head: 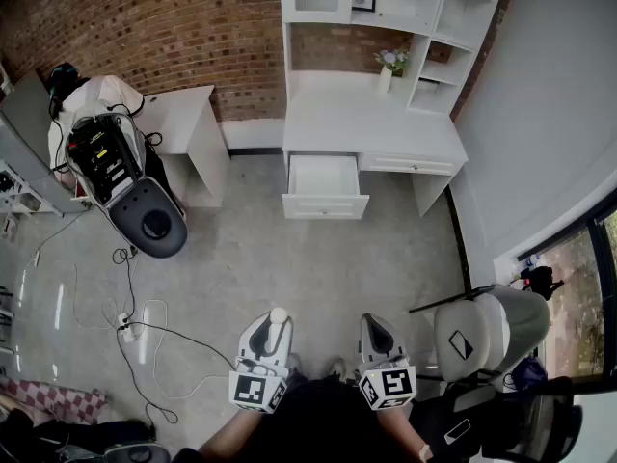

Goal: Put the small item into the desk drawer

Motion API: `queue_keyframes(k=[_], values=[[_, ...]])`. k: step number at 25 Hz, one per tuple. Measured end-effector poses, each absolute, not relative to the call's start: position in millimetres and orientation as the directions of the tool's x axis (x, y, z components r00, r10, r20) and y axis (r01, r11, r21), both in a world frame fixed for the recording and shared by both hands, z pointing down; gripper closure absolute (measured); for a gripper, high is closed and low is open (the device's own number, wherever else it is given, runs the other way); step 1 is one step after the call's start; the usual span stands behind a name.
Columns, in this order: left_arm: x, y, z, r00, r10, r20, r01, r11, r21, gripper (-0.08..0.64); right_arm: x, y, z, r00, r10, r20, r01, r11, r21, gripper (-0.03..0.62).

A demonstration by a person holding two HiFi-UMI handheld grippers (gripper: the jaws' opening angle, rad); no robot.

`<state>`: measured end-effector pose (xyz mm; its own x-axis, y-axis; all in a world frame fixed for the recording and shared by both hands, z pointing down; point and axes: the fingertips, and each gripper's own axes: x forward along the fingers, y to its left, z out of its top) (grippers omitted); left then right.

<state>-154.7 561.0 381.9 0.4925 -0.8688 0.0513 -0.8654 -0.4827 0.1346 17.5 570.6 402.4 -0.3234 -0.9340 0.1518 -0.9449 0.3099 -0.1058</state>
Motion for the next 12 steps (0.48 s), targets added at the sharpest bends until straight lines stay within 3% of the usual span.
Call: queue_keyframes(k=[12], values=[[-167.5,558.3,383.5,0.495,-0.867,0.051,-0.863,-0.484,0.144,0.428,3.8,568.6,401.1,-0.329,-0.932,0.151,-0.943,0.317,-0.101,0.578]])
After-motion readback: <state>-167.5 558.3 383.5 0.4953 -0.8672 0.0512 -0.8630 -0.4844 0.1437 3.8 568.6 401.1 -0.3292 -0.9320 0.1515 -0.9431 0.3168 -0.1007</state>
